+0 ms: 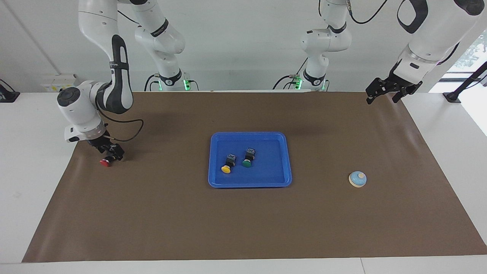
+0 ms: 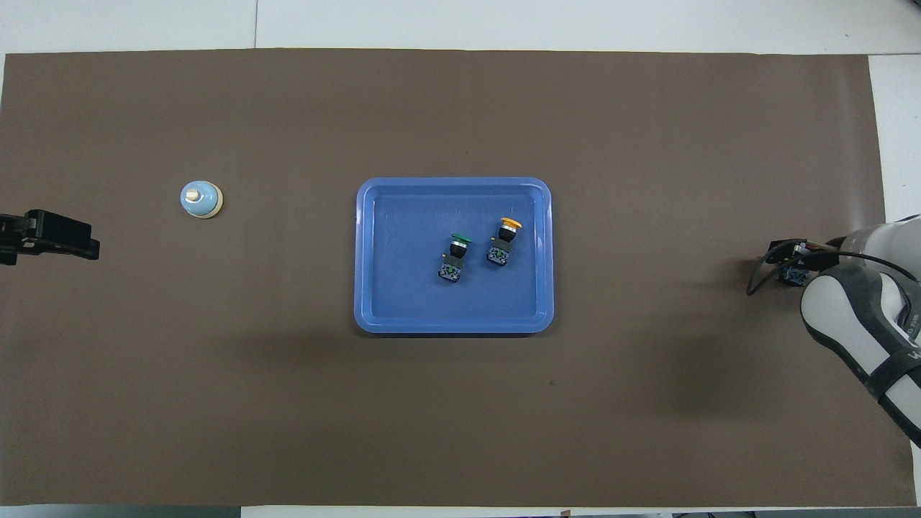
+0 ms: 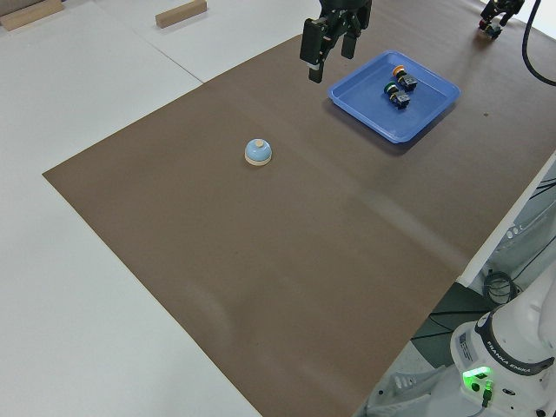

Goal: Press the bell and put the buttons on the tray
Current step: 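Place the red button in the tray beside the green one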

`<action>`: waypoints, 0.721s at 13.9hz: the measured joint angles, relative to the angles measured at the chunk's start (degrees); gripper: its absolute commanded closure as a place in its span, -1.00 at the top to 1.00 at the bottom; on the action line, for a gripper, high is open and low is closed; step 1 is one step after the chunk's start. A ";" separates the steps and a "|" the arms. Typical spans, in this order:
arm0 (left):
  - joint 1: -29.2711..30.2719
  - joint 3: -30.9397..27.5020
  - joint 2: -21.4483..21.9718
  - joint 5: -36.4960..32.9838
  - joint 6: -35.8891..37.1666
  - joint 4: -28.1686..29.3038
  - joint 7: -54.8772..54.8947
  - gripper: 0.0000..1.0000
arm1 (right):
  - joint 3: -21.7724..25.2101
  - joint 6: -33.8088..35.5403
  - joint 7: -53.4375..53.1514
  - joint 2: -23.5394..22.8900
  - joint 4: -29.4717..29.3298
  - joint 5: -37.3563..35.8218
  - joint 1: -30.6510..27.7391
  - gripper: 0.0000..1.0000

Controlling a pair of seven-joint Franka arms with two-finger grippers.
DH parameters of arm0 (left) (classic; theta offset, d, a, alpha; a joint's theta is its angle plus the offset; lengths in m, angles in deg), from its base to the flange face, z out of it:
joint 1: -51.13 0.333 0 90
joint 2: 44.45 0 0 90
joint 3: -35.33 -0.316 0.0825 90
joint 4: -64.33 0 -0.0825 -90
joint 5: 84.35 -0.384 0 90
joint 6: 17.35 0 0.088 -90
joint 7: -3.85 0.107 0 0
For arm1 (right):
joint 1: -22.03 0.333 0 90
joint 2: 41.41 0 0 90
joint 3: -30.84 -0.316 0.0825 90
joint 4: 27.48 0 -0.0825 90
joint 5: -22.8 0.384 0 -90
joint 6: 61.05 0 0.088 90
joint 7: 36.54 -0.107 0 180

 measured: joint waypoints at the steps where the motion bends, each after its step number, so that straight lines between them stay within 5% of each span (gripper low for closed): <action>1: 0.00 0.00 0.00 0.00 0.00 0.00 0.00 1.00 | 0.00 -0.03 0.30 0.00 0.00 0.00 0.00 -0.43; 2: 0.00 0.00 0.00 0.00 0.00 0.00 0.00 1.00 | 0.00 -0.04 0.39 0.00 0.00 0.00 0.00 -0.87; 3: 0.00 0.00 0.00 0.00 0.00 0.00 0.00 1.00 | -0.01 -0.04 0.40 0.00 0.00 0.00 0.00 -1.00; 10: 0.00 0.00 0.00 0.00 0.00 0.00 0.00 1.00 | -0.76 0.74 0.49 0.05 -0.43 -0.02 0.28 -1.00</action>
